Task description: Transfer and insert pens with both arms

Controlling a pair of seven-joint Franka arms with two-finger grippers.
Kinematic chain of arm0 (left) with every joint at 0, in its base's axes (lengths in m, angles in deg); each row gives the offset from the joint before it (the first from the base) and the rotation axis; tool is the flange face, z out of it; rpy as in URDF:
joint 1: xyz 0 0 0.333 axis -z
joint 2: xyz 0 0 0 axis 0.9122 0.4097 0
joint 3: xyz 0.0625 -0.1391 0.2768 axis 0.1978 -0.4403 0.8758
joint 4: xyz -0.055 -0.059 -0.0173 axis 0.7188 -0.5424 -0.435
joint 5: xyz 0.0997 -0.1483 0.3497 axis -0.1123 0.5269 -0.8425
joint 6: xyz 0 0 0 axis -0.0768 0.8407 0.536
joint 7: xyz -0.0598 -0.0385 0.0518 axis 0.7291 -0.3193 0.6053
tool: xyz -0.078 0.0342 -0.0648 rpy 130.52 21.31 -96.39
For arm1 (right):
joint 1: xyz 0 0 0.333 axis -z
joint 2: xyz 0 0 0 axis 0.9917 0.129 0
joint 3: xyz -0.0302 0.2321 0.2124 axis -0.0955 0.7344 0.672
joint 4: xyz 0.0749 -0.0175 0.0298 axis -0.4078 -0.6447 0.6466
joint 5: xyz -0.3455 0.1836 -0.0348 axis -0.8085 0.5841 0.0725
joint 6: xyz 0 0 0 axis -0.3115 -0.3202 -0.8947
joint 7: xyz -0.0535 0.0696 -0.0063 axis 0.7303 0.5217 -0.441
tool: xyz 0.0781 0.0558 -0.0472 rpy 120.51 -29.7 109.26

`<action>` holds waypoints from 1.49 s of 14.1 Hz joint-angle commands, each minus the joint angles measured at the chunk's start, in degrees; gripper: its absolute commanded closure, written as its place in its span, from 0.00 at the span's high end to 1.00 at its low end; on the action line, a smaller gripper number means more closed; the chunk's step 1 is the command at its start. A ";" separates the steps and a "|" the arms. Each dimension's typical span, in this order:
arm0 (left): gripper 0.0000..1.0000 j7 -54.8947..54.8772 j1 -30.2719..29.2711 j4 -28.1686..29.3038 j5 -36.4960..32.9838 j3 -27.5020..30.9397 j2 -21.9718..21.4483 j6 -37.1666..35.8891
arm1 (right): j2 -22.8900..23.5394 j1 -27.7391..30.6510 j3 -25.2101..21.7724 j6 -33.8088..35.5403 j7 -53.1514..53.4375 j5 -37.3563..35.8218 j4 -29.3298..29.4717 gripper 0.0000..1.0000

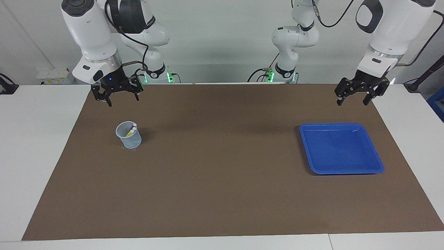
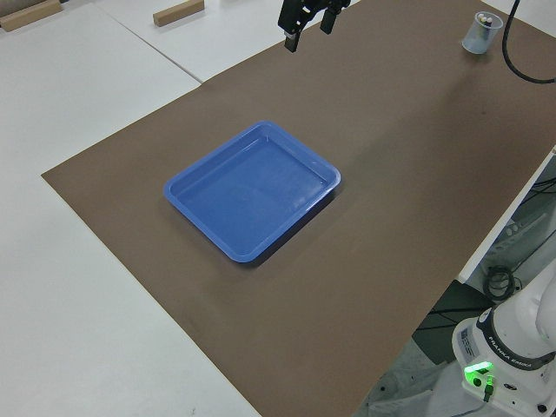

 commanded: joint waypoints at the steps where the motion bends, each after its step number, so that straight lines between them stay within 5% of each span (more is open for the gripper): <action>1: 1.00 -0.49 0.42 -1.69 -0.94 0.69 0.69 -5.28 | 0.18 0.26 -0.81 -0.75 1.13 1.07 0.18 1.00; 17: 1.00 0.04 -1.07 -0.46 -0.15 0.34 -0.36 -4.41 | -2.01 4.21 -1.07 7.43 1.13 1.24 3.79 1.00; 21: 1.00 -0.05 -1.51 -0.20 4.67 0.34 -0.36 -3.80 | -2.10 3.87 -0.98 7.51 1.21 1.33 3.79 1.00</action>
